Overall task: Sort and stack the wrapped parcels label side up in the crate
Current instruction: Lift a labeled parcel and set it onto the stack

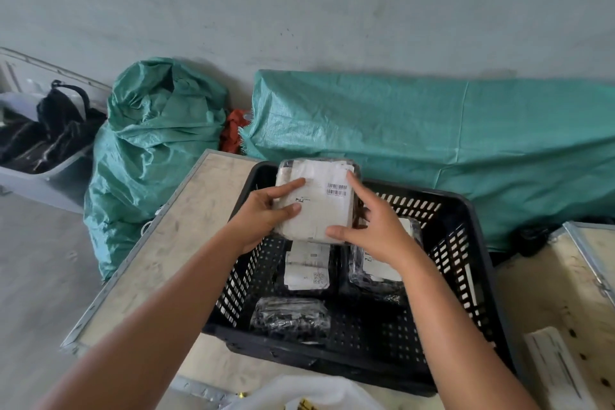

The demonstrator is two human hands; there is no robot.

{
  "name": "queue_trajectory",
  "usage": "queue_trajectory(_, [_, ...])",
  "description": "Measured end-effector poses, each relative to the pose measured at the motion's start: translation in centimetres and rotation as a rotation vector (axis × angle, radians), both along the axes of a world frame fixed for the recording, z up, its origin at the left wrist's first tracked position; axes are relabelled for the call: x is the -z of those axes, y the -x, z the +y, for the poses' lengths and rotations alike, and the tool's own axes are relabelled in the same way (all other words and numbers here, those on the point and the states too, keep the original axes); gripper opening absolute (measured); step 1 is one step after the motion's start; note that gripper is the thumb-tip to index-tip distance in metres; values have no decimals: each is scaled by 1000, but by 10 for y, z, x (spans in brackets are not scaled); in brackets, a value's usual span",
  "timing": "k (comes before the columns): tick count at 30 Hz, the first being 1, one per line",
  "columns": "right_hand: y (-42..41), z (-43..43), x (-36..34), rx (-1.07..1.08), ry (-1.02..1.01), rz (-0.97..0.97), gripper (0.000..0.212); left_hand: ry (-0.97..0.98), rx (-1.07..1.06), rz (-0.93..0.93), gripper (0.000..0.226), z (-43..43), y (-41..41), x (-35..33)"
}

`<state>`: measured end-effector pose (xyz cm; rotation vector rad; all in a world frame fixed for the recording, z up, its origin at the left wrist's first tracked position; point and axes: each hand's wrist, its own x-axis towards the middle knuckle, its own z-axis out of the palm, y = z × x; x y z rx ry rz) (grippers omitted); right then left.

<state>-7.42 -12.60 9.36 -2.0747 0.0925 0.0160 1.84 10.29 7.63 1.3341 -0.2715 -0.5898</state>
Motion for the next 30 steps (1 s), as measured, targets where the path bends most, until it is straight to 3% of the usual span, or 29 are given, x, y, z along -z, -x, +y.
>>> queue_trajectory(6, [-25,19,64,43,129,228,131,-619,35,-190,67,-21,-11,51])
queue_trajectory(9, [-30,25,87,40,222,330,134,-812,82,-225,79,-31,-12,79])
queue_trajectory(19, [-42,41,108,-23,496,540,119,-944,201,-252,83,-26,-14,140])
queue_trajectory(22, [-48,38,107,-36,546,585,118,-906,237,-216,88,-22,-20,146])
queue_trajectory(30, [-51,49,113,-10,514,705,113,-937,243,-259,91,-24,-16,151])
